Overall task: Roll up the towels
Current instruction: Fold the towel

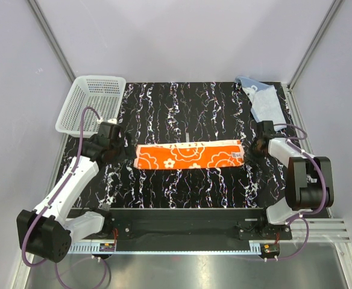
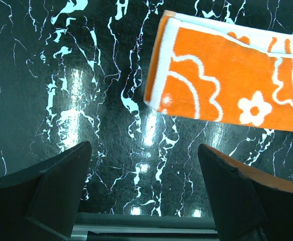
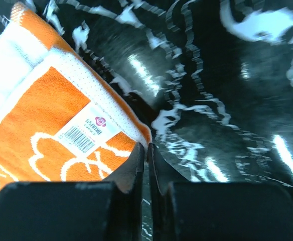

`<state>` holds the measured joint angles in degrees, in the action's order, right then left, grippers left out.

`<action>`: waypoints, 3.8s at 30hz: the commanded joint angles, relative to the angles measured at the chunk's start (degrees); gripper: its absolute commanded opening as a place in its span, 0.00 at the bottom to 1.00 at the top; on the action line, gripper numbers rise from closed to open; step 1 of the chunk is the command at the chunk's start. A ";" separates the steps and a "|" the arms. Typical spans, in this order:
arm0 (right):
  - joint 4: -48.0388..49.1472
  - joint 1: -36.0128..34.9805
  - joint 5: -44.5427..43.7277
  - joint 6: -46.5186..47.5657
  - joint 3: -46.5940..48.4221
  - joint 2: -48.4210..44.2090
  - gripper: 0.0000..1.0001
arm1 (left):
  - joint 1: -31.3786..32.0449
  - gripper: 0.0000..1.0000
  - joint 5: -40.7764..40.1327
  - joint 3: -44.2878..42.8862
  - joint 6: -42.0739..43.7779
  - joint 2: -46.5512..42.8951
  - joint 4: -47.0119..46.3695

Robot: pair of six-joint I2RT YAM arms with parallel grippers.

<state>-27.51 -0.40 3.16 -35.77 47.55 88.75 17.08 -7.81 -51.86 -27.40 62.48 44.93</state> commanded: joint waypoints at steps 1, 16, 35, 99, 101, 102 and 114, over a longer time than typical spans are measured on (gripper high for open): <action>-5.53 1.98 -8.24 2.98 3.51 -3.14 0.00 | 0.06 0.93 -0.10 0.35 0.94 0.28 -1.95; -17.67 4.02 -11.87 6.58 19.31 -8.33 0.00 | 0.15 0.93 2.01 0.53 1.21 -0.60 -2.39; -20.39 -28.41 -7.29 4.57 43.66 8.09 0.00 | 0.15 0.94 1.22 0.70 1.21 -2.27 -2.21; -16.43 -51.55 -18.27 -1.22 41.07 7.42 0.92 | 1.37 0.94 -2.73 0.44 0.59 -0.34 -1.25; -16.61 -46.92 -17.32 -4.47 32.29 1.27 0.91 | 1.99 0.94 -2.91 0.18 0.59 0.19 -1.33; -16.01 -45.23 -16.87 -5.44 29.12 -0.84 0.90 | 2.08 0.94 -2.91 0.09 0.68 0.36 -1.42; -3.54 -30.27 -3.25 -7.65 3.25 -7.29 0.73 | 9.36 0.91 -0.36 -6.32 -4.33 11.43 -3.79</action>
<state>-38.28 -32.38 -4.71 -42.52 51.44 79.66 23.35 -8.64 -53.63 -29.56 71.70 44.25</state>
